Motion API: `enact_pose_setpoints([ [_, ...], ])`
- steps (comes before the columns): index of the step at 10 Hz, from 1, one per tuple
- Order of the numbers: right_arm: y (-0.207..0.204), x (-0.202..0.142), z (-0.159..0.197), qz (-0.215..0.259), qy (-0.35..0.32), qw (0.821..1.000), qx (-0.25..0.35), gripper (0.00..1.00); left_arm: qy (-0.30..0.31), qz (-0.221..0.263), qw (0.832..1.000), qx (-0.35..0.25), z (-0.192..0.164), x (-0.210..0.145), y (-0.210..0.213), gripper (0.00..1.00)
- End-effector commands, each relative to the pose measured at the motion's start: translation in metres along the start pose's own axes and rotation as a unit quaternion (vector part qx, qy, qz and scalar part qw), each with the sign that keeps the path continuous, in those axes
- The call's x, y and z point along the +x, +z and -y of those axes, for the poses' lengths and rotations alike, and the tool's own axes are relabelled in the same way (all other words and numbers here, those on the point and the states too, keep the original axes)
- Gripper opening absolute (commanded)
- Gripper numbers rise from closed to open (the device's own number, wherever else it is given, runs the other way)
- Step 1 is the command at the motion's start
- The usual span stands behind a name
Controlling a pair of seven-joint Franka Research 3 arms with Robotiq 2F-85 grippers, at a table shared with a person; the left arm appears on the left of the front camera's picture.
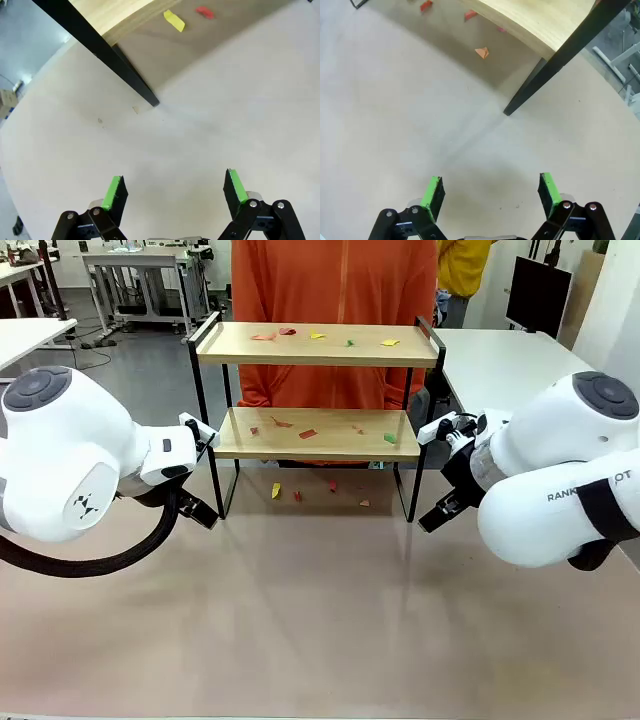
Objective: Clean the shelf.
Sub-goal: Pick up the Duster handed by the human.
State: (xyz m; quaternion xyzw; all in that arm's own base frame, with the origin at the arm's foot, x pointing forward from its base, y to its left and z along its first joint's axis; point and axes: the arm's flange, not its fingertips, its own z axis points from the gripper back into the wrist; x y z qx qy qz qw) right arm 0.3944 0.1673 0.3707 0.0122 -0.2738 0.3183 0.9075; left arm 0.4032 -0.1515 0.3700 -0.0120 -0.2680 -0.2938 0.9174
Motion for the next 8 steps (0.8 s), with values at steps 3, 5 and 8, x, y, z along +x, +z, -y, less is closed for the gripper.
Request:
enact_pose_setpoints([
  [3, 0.0, 0.0, 0.0, 0.0, 0.0, 1.0, 0.0, 1.0, 0.0, 0.0, 1.0, 0.0, 0.0, 0.0001, 0.0001, 1.0],
  [5, 0.0, 0.0, 0.0, 0.0, 0.0, 1.0, 0.0, 1.0, 0.0, 0.0, 1.0, 0.0, 0.0, 0.0001, 0.0001, 1.0],
  [8, 0.0, 0.0, 0.0, 0.0, 0.0, 1.0, 0.0, 1.0, 0.0, 0.0, 1.0, 0.0, 0.0, 0.0001, 0.0001, 1.0],
])
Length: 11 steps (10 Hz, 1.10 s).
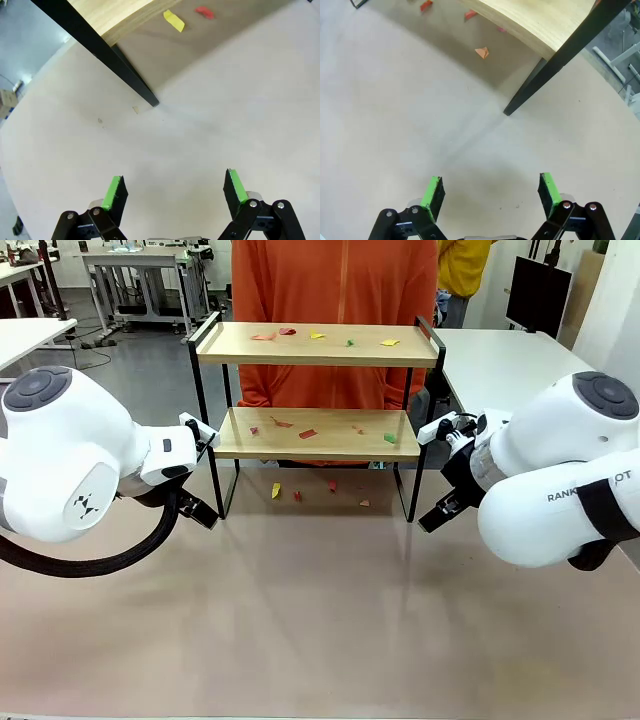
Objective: Clean the shelf.
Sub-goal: Pick up the Duster handed by the human.
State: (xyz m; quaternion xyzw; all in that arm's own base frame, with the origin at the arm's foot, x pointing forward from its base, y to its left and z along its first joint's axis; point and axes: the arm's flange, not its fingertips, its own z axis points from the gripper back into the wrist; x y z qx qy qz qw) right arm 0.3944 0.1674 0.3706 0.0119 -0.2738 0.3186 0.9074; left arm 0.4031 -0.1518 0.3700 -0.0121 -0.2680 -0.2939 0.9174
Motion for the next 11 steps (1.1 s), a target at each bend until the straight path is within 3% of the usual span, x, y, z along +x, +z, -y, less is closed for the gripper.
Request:
enact_pose_setpoints([
  [1, 0.0, 0.0, 0.0, 0.0, 0.0, 1.0, 0.0, 1.0, 0.0, 0.0, 1.0, 0.0, 0.0, 0.0, 0.0, 1.0],
  [3, 0.011, 0.015, 0.009, 0.016, -0.006, 1.0, -0.004, 1.0, -0.006, 0.011, 1.0, -0.02, -0.004, 0.011, 0.015, 1.0],
  [6, 0.064, 0.04, 0.051, 0.059, -0.05, 0.997, 0.001, 1.0, -0.012, 0.015, 0.998, -0.058, -0.036, 0.048, 0.073, 1.0],
  [9, 0.108, 0.03, 0.099, 0.095, -0.037, 0.993, 0.053, 1.0, -0.037, 0.039, 0.99, -0.13, -0.091, 0.056, 0.117, 1.0],
  [11, 0.11, 0.01, 0.144, 0.123, -0.008, 0.987, 0.099, 1.0, -0.065, 0.079, 0.976, -0.193, -0.139, 0.044, 0.122, 1.0],
])
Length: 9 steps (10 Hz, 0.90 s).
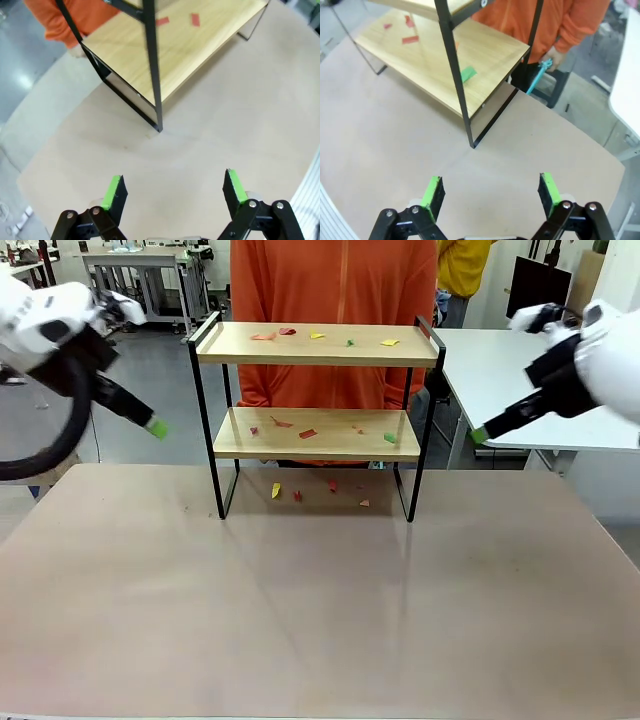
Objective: Clean the shelf.
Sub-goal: Pick up the Duster handed by the human.
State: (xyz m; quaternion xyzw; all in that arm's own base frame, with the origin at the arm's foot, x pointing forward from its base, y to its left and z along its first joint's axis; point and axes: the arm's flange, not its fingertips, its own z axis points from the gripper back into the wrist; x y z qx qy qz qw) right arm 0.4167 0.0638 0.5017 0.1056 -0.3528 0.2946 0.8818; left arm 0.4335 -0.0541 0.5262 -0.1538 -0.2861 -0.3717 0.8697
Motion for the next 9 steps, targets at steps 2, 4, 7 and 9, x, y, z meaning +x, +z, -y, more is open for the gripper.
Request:
enact_pose_setpoints([
  [2, -0.006, -0.033, 0.073, 0.047, 0.061, 0.993, 0.09, 1.0, -0.05, 0.03, 0.992, -0.109, -0.063, -0.024, -0.013, 1.0],
  [4, -0.013, -0.064, 0.112, 0.078, 0.085, 0.985, 0.126, 1.0, -0.071, 0.075, 0.98, -0.169, -0.108, -0.045, -0.032, 1.0],
  [7, 0.001, -0.078, 0.106, 0.067, 0.08, 0.989, 0.104, 1.0, -0.071, 0.087, 0.983, -0.148, -0.094, -0.059, -0.026, 1.0],
  [9, 0.001, -0.078, 0.106, 0.067, 0.08, 0.989, 0.104, 1.0, -0.071, 0.087, 0.983, -0.148, -0.094, -0.059, -0.026, 1.0],
])
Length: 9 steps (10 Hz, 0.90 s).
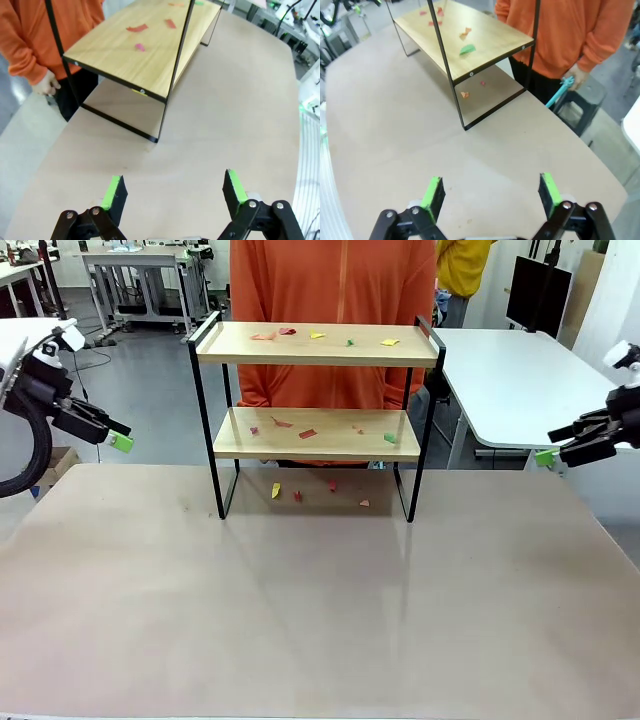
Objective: Clean the shelf.
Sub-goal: Pick up the Duster handed by the human.
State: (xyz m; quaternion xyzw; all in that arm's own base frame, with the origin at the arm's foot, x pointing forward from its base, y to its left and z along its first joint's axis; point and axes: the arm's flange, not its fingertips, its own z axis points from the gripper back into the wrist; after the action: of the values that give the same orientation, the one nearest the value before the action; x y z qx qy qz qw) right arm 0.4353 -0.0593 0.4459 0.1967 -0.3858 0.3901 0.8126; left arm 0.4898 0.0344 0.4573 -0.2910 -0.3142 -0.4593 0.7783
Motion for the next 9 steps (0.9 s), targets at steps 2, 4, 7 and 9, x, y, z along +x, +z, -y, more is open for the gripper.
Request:
enact_pose_setpoints([
  [2, 0.003, 0.006, -0.003, -0.004, 0.004, 1.0, -0.007, 1.0, 0.004, 0.0, 1.0, 0.001, 0.012, 0.004, 0.003, 1.0],
  [4, -0.003, 0.006, -0.006, -0.013, -0.005, 1.0, -0.007, 1.0, -0.003, -0.001, 1.0, 0.003, 0.007, 0.009, 0.003, 1.0],
  [7, -0.014, -0.01, 0.064, 0.059, 0.014, 0.995, 0.075, 1.0, 0.026, 0.062, 0.996, -0.066, -0.074, -0.009, -0.016, 1.0],
  [9, -0.022, -0.02, 0.095, 0.108, 0.059, 0.99, 0.073, 1.0, -0.027, 0.137, 0.988, -0.064, -0.096, -0.021, -0.02, 1.0],
])
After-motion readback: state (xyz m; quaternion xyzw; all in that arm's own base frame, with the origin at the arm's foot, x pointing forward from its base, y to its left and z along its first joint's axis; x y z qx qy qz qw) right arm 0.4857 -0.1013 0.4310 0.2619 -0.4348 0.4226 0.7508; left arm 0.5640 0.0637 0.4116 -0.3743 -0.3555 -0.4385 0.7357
